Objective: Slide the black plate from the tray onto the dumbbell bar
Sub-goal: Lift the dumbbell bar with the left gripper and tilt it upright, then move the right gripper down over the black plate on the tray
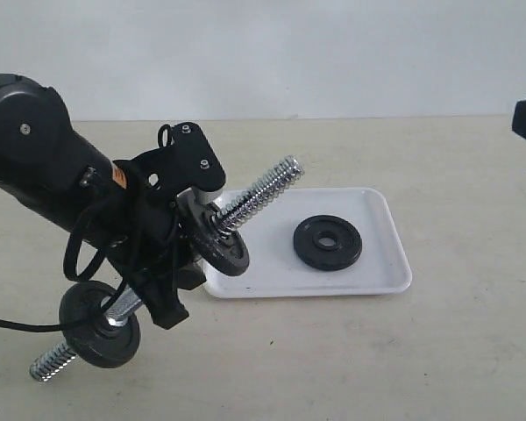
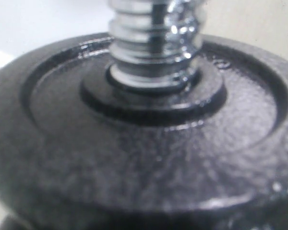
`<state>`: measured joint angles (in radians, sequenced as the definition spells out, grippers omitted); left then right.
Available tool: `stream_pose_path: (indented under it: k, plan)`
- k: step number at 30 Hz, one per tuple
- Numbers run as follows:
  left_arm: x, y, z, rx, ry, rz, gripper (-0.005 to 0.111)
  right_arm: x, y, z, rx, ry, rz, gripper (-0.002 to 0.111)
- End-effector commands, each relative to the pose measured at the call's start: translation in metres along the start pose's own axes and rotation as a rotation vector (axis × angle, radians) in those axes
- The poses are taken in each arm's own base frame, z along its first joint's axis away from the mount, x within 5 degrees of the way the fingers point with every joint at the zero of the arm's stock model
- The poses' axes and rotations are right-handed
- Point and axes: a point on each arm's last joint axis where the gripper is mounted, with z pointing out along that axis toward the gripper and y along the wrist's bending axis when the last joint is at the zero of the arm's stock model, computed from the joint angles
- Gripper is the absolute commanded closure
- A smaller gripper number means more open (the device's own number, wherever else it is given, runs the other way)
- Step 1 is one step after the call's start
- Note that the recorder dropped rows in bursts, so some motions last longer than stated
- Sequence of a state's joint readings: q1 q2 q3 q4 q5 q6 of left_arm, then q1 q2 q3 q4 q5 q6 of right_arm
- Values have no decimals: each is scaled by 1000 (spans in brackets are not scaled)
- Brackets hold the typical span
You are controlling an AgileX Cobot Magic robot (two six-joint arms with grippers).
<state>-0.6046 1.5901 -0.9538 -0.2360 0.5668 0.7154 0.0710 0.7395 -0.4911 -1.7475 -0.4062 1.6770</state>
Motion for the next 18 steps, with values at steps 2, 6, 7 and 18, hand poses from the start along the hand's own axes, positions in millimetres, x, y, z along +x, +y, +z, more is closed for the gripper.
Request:
stream_pose_path:
  k: [2, 6, 7, 18]
  plan:
    - [-17, 10, -23, -101, -145, -3, 102, -11, -6, 25, -70, 56, 64, 107]
    - [-17, 10, -23, -102, -144, -2, 102, -16, -14, 48, -97, 102, 96, 107]
    - [-17, 10, -23, -102, -144, -2, 102, -17, -15, 51, -99, 109, 97, 107]
    - [-16, 12, -23, -127, -132, 39, 102, -26, -22, 68, -63, 107, 3, 109]
